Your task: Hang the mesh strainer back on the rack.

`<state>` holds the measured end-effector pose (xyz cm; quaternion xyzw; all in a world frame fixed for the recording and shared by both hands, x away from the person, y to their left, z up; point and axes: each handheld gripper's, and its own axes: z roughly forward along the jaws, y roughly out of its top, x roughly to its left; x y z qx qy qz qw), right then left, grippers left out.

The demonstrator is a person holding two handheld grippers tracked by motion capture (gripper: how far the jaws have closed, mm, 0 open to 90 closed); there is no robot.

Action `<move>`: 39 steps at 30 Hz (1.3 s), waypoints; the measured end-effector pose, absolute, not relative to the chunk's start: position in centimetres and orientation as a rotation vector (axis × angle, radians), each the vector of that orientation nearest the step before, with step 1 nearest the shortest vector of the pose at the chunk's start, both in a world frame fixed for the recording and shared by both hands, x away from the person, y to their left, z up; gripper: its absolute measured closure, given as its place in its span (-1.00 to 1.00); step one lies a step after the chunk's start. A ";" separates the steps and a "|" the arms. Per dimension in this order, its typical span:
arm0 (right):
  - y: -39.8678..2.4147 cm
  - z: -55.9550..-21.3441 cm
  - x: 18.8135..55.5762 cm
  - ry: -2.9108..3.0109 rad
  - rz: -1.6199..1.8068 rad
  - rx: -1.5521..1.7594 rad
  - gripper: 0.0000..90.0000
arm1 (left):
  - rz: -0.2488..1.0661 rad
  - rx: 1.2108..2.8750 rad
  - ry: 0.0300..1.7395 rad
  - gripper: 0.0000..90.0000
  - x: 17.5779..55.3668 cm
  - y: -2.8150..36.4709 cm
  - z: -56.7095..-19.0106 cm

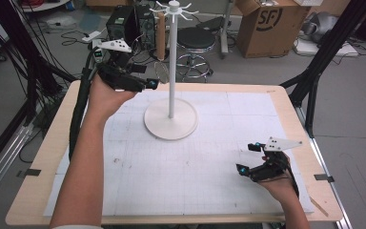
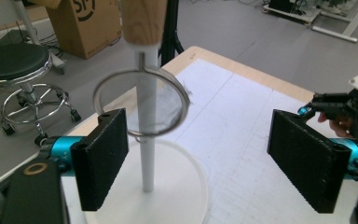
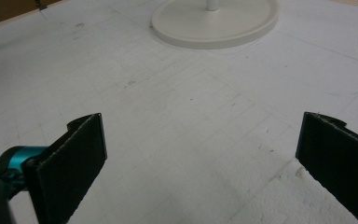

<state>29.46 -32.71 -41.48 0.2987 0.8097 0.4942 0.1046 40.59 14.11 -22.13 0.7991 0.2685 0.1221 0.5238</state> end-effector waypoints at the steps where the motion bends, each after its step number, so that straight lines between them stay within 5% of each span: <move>1: -32.7 -41.5 29.5 2.387 1.456 0.882 -0.99 | 0.291 1.913 0.642 -0.56 40.4 14.2 -22.3; 39: -32.5 -41.5 29.5 2.396 1.446 0.874 -0.99 | 0.180 1.913 0.520 -0.96 33.7 16.4 -29.6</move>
